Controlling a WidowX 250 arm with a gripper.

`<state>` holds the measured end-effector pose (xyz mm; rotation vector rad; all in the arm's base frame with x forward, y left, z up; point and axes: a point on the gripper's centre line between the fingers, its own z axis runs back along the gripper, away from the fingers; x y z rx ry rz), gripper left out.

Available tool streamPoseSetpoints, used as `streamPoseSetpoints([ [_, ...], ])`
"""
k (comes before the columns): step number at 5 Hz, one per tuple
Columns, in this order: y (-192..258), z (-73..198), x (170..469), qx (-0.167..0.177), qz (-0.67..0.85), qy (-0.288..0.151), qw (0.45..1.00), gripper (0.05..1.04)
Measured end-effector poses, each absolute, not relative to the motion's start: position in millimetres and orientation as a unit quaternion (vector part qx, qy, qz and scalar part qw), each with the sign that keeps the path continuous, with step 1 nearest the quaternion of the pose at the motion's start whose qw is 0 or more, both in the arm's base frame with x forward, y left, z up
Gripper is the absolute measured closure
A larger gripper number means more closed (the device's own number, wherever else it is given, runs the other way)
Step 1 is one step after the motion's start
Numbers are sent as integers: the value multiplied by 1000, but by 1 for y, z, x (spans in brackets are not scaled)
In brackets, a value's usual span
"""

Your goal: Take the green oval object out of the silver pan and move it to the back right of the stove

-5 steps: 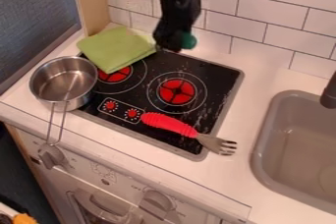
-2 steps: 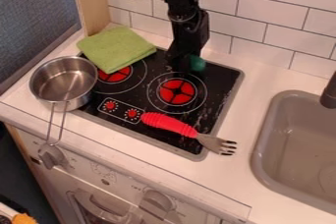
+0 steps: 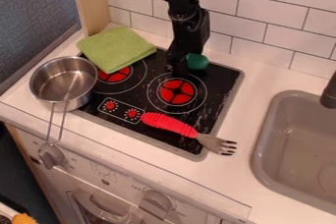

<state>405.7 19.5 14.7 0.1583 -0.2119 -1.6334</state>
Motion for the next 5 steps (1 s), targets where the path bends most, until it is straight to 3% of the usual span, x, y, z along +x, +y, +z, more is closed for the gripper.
streamPoseSetpoints([
  [1, 22, 15, 402, 62, -724, -90, 681, 83],
  [5, 48, 114, 390, 83, -706, -142, 689, 83],
])
